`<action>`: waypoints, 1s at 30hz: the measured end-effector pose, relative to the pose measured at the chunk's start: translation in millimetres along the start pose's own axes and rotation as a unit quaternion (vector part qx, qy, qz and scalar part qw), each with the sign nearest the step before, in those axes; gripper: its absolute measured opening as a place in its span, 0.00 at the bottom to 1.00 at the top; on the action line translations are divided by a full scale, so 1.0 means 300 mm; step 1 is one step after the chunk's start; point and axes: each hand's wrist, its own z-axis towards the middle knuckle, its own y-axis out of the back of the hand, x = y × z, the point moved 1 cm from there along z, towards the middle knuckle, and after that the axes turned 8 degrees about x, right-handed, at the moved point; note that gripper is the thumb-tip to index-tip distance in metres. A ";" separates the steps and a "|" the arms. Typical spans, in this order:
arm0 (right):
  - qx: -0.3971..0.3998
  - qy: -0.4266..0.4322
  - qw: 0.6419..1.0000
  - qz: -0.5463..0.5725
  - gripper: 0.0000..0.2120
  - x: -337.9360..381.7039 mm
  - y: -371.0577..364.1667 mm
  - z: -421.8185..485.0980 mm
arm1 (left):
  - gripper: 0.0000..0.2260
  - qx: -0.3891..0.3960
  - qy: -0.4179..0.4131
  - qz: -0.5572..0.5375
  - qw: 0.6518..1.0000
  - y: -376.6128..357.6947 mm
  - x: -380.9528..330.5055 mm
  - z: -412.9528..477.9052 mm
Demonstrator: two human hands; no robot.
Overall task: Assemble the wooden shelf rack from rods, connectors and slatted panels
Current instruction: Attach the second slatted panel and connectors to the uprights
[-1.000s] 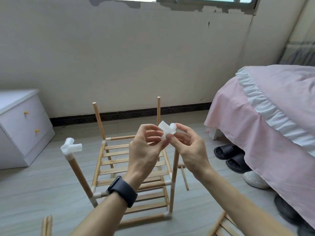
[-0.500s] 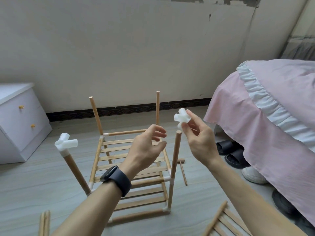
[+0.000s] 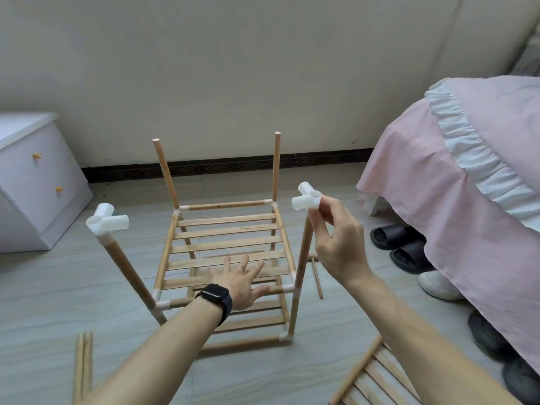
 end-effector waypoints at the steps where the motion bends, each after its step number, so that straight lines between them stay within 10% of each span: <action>1: -0.010 0.004 1.000 -0.002 0.12 -0.004 -0.007 0.000 | 0.31 0.013 0.004 -0.008 1.000 -0.016 0.005 0.016; 9: -0.062 -0.021 0.997 0.035 0.08 -0.016 -0.058 -0.003 | 0.30 0.018 0.005 -0.043 0.999 -0.081 0.030 0.049; 13: 0.014 -0.023 0.988 0.155 0.22 0.011 -0.053 0.029 | 0.29 0.015 0.019 -0.066 0.998 -0.087 0.016 0.038; 19: -0.030 -0.201 0.932 0.301 0.19 0.027 -0.128 0.099 | 0.29 0.009 0.029 -0.081 0.996 -0.090 0.013 0.027; 30: -0.135 -0.188 0.946 0.226 0.24 0.006 -0.205 0.123 | 0.29 0.023 0.043 -0.064 0.997 -0.076 0.006 0.019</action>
